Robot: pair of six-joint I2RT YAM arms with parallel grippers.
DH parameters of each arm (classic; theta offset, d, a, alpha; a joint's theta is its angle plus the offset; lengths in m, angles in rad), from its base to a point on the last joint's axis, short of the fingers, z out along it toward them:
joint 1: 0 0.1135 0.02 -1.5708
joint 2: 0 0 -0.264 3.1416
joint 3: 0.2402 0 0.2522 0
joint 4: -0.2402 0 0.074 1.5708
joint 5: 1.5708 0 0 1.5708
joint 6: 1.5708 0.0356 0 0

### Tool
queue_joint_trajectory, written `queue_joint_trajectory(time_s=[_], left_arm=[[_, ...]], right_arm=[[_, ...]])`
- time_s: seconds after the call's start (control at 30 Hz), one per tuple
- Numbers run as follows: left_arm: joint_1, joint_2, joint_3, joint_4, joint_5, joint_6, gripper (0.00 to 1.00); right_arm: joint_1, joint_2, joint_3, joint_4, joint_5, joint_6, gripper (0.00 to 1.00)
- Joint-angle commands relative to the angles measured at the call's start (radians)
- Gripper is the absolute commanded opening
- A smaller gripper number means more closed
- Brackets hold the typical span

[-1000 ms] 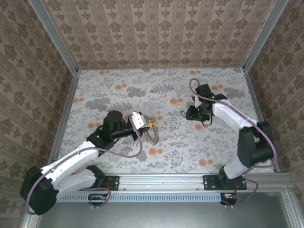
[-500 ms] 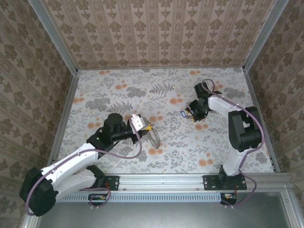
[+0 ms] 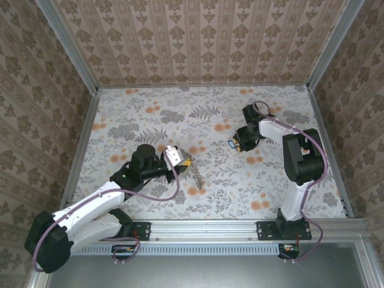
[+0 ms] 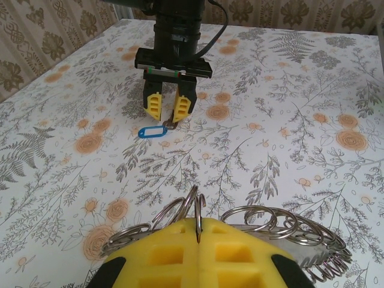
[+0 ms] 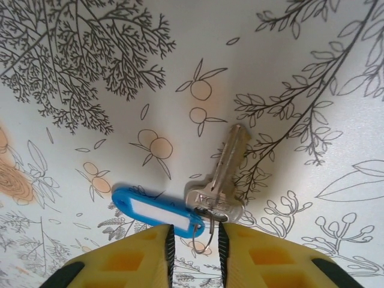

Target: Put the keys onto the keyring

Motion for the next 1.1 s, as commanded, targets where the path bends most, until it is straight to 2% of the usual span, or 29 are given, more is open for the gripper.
queue_joint_trajectory(time_s=[0.0,0.13,0.33,0.57,0.63,0.7,0.9,0.97,1.07], left_arm=[[0.005,-0.007,-0.008,0.056,0.009,-0.013,0.0],[0.004,-0.001,-0.009,0.06,0.016,-0.01,0.0],[0.006,0.002,-0.013,0.067,0.017,-0.007,0.0],[0.006,0.002,-0.019,0.073,0.018,-0.006,0.0],[0.007,0.0,-0.019,0.074,0.017,-0.008,0.0],[0.008,-0.003,-0.021,0.075,0.016,-0.008,0.0],[0.009,-0.018,-0.029,0.072,0.011,-0.009,0.0],[0.008,-0.022,-0.029,0.069,0.01,-0.009,0.0],[0.009,-0.033,-0.029,0.066,0.009,-0.009,0.0]], right_arm=[[0.006,0.027,0.02,-0.019,0.017,0.055,0.28],[0.007,0.028,0.014,-0.022,0.034,0.06,0.25],[0.014,0.028,0.008,-0.039,0.036,0.074,0.28],[0.023,0.034,0.004,-0.028,0.032,0.096,0.27],[0.027,0.032,-0.001,-0.021,0.035,0.105,0.24],[0.029,0.028,-0.002,-0.023,0.049,0.104,0.16],[0.03,0.016,-0.005,-0.029,0.072,0.089,0.07],[0.034,0.0,-0.013,-0.022,0.092,0.072,0.01],[0.043,-0.059,-0.039,0.038,0.134,-0.056,0.0]])
